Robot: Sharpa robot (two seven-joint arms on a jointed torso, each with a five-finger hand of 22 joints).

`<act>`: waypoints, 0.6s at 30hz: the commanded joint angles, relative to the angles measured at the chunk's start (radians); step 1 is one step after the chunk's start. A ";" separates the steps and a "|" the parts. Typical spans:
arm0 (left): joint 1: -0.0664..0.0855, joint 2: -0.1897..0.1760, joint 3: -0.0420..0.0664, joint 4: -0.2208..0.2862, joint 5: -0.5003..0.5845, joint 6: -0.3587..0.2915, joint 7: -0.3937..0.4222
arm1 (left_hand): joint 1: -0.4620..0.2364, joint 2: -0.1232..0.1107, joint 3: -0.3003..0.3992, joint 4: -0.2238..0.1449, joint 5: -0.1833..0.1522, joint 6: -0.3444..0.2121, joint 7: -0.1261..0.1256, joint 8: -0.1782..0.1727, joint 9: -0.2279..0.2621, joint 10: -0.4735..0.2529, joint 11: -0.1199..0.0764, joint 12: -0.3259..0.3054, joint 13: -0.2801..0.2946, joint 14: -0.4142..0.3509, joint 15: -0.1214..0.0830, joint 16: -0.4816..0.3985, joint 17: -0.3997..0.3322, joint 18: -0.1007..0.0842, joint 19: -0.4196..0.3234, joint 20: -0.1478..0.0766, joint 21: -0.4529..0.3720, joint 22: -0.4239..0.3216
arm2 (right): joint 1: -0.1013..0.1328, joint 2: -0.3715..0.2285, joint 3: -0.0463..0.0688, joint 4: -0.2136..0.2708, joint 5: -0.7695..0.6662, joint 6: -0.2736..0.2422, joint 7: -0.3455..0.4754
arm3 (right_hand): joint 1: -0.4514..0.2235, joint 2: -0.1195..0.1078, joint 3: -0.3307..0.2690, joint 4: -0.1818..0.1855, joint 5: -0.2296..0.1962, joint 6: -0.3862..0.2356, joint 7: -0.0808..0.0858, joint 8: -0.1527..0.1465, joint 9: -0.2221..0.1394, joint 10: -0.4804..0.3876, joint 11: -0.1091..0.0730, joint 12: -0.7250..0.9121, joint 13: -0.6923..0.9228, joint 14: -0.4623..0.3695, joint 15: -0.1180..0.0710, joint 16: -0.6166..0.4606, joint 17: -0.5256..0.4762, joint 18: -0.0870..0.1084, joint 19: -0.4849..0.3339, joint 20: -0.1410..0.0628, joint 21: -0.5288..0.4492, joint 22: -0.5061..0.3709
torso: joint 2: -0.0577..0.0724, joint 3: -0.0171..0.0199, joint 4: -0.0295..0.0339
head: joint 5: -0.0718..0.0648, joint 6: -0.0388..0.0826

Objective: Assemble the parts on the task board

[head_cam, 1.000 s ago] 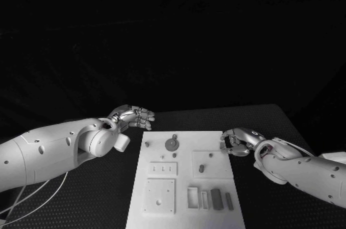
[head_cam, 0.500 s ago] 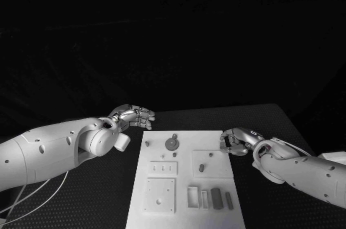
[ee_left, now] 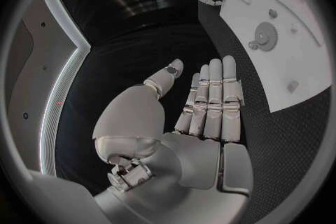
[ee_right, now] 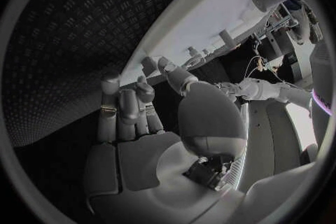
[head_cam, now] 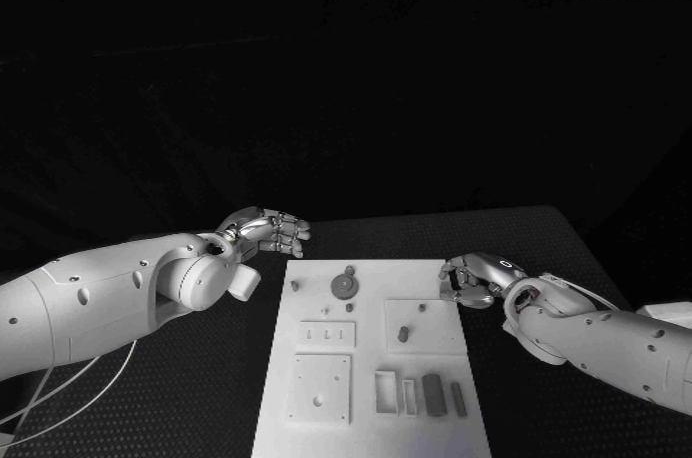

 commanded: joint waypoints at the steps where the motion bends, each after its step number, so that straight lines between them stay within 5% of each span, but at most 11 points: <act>1: 0.000 0.001 0.001 0.003 -0.001 0.017 0.009 | -0.007 0.000 0.002 0.000 0.004 0.001 0.001 -0.001 0.001 0.008 0.000 -0.004 0.001 0.009 0.001 -0.005 0.002 0.010 -0.004 -0.004 -0.004 0.002 | -0.002 0.003 0.000 -0.002 -0.006 -0.003 0.005 | 0.003 0.010 0.000 -0.006 0.003 0.096 0.022 0.006 0.002 0.003 -0.007 0.005 -0.002 -0.001 -0.007 0.005 0.002 0.038 0.003 -0.005 0.004 0.016 | -0.001 0.0002 -0.0008 | 0.000 -0.001; 18: 0.000 0.000 0.001 0.004 -0.001 0.015 0.007 | -0.007 0.000 0.002 -0.001 0.004 0.001 0.001 -0.002 0.001 0.008 0.000 -0.005 0.001 0.009 0.001 -0.007 0.004 0.010 -0.004 -0.003 -0.004 0.002 | -0.004 0.004 0.000 -0.009 -0.013 0.009 0.005 | 0.004 0.040 0.000 -0.023 0.003 0.130 0.009 0.023 0.017 0.009 -0.020 0.002 -0.006 0.003 -0.018 0.005 0.002 0.038 0.003 -0.008 0.004 0.016 | -0.001 0.0008 -0.0012 | 0.001 -0.006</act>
